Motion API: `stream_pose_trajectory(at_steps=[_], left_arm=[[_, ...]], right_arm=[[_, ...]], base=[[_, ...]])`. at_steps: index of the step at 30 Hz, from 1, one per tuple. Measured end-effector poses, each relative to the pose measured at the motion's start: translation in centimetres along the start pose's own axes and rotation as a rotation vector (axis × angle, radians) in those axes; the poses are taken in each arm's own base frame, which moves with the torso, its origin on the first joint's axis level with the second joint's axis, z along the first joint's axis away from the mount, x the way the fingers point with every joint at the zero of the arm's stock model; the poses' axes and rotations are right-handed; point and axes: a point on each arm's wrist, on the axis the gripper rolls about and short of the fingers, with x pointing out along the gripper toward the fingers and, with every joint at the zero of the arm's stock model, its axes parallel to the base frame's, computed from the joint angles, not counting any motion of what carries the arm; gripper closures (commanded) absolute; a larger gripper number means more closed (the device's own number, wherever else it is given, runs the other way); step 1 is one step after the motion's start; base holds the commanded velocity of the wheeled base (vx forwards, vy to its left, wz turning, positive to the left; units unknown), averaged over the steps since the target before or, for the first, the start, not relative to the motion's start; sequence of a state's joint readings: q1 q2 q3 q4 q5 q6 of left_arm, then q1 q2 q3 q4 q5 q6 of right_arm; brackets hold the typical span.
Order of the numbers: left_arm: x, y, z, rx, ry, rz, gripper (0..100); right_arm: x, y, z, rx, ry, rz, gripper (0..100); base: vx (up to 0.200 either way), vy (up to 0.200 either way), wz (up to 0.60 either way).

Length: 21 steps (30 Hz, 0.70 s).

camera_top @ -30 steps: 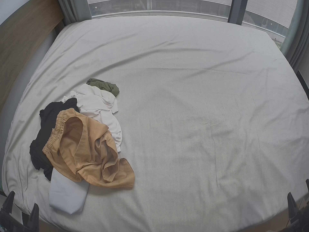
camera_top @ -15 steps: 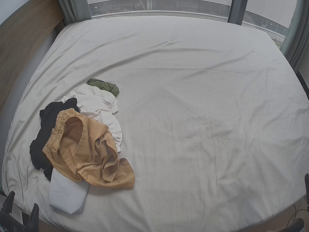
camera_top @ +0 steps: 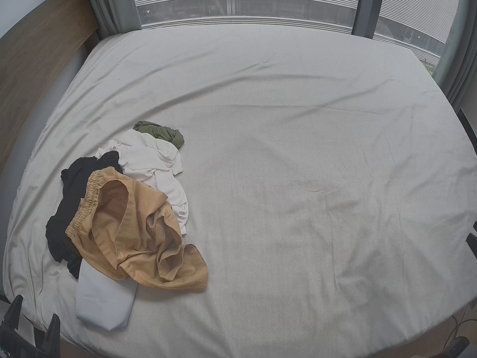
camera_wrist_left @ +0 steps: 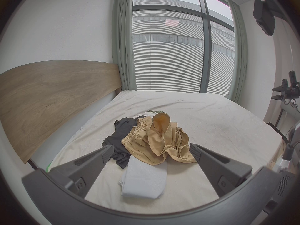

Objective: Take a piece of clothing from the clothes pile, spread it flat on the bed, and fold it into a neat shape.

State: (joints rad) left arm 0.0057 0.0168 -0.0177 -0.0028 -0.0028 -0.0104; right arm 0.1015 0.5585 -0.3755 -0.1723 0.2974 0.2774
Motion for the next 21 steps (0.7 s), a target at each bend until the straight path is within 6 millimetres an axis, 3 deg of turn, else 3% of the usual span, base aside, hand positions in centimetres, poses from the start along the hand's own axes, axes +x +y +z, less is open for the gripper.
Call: stream_pose_trajectory(at_steps=[21], left_arm=[[0.0,0.0,0.0,0.0,0.0,-0.001,0]], right_arm=[[9.0,-0.4,1.5,0.16,0.231,0.197,0]], base=[[0.0,0.0,0.0]])
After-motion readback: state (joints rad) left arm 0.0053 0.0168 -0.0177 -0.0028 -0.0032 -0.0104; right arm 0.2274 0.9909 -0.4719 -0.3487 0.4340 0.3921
